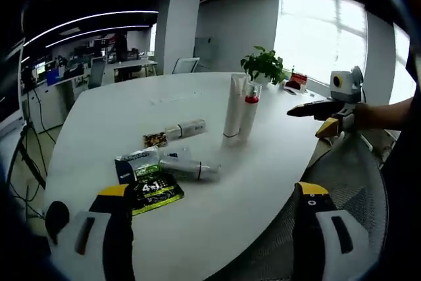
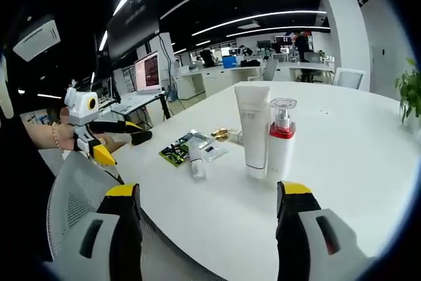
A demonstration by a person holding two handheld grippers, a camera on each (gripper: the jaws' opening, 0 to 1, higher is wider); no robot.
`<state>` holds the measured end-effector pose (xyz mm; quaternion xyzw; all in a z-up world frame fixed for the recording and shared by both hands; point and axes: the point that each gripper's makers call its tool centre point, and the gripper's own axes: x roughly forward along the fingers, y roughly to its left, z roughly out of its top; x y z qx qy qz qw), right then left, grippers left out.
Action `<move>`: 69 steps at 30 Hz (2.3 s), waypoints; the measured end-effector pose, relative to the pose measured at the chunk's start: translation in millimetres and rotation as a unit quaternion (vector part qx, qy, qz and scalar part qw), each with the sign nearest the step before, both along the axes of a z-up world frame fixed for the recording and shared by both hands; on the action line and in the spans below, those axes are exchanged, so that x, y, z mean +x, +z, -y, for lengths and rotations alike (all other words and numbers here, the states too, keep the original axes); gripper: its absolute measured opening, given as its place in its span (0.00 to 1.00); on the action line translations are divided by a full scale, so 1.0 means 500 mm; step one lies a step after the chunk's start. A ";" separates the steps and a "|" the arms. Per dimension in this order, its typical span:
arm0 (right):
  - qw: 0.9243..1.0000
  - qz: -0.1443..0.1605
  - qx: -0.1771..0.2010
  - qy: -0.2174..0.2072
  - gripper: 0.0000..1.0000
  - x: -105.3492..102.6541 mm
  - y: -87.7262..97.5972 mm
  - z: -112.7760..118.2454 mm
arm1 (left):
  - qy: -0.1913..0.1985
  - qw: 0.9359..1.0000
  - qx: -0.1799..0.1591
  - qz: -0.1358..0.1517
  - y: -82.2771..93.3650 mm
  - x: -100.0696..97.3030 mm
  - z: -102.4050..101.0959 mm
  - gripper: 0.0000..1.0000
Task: Arrange the skincare products in the storage area until every visible bottle or jar stands upright without overlapping.
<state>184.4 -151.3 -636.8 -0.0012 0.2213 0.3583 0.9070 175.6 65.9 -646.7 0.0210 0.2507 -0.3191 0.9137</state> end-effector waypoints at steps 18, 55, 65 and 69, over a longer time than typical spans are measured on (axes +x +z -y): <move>1.000 -0.003 -0.005 0.001 0.83 -0.001 -0.008 0.002 | -0.069 0.995 0.075 0.011 -0.012 0.040 0.010 0.91; 0.999 -0.017 -0.015 -0.026 0.80 0.011 -0.023 0.019 | -0.284 0.932 0.225 -0.011 -0.114 0.180 0.075 0.66; 0.999 -0.022 -0.019 -0.040 0.80 0.015 -0.027 0.027 | -0.321 0.909 0.264 -0.020 -0.164 0.210 0.086 0.58; 0.999 -0.025 -0.021 -0.044 0.80 0.017 -0.030 0.029 | -0.331 0.904 0.268 -0.026 -0.185 0.222 0.087 0.55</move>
